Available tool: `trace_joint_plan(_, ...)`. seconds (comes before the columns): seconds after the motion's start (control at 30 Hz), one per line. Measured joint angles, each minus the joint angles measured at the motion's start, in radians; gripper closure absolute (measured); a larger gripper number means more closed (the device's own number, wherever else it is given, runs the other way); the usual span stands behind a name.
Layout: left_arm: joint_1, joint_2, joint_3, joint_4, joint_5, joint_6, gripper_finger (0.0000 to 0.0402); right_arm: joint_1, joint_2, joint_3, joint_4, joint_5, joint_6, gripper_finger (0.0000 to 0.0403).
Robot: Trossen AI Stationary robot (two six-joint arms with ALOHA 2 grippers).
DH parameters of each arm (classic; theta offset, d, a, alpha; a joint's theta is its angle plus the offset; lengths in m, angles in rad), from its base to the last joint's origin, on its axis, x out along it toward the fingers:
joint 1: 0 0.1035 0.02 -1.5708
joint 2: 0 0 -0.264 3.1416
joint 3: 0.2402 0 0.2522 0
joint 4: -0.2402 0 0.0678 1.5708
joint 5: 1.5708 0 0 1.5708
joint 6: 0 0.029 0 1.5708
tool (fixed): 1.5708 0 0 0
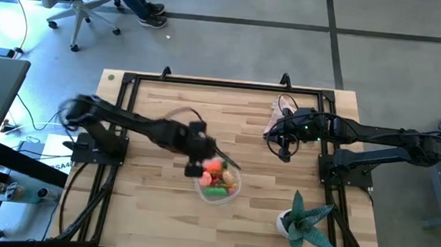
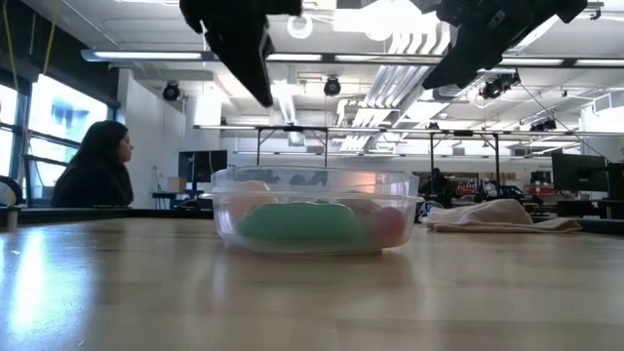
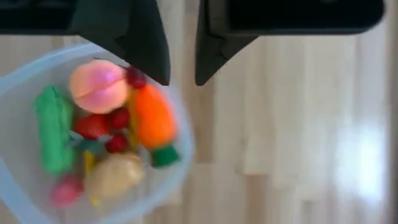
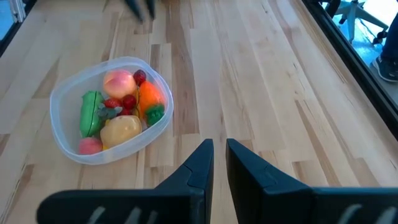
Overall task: Pick and placing Produce into tupperware
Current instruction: Return to Home Position
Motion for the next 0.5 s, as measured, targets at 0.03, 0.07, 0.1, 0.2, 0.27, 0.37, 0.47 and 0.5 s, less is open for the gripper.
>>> trace_joint_plan(0.03,0.011,-0.047,-0.035,0.026,0.001,0.008,0.0345,0.0,0.0,0.0,-0.001,0.0,0.0,0.0371)
trace_joint_plan(0.07,0.023,-0.094,-0.068,0.057,0.01,0.026,0.0356,0.0,0.0,0.0,0.0,0.0,0.0,0.0371)
trace_joint_plan(0.1,0.033,-0.14,-0.101,0.09,0.027,0.048,0.0366,0.0,0.0,0.0,0.0,0.0,0.0,0.0371)
trace_joint_plan(0.2,0.053,-0.294,-0.198,0.188,0.122,0.116,0.0393,0.0,0.0,0.0,0.0,0.0,0.0,0.0371)
trace_joint_plan(0.27,0.067,-0.404,-0.263,0.25,0.172,0.129,0.0398,0.0,0.0,0.0,-0.001,0.0,0.0,0.0371)
trace_joint_plan(0.37,0.089,-0.57,-0.379,0.308,0.197,0.128,0.0389,0.0,0.0,0.0,-0.003,0.0,0.0,0.0371)
trace_joint_plan(0.47,0.088,-0.733,-0.488,0.365,0.196,0.106,0.0381,0.0,0.0,0.0,0.002,0.0,0.0,0.0371)
trace_joint_plan(0.5,0.087,-0.78,-0.517,0.392,0.2,0.104,0.0381,0.0,0.0,0.0,-0.001,0.0,0.0,0.0371)
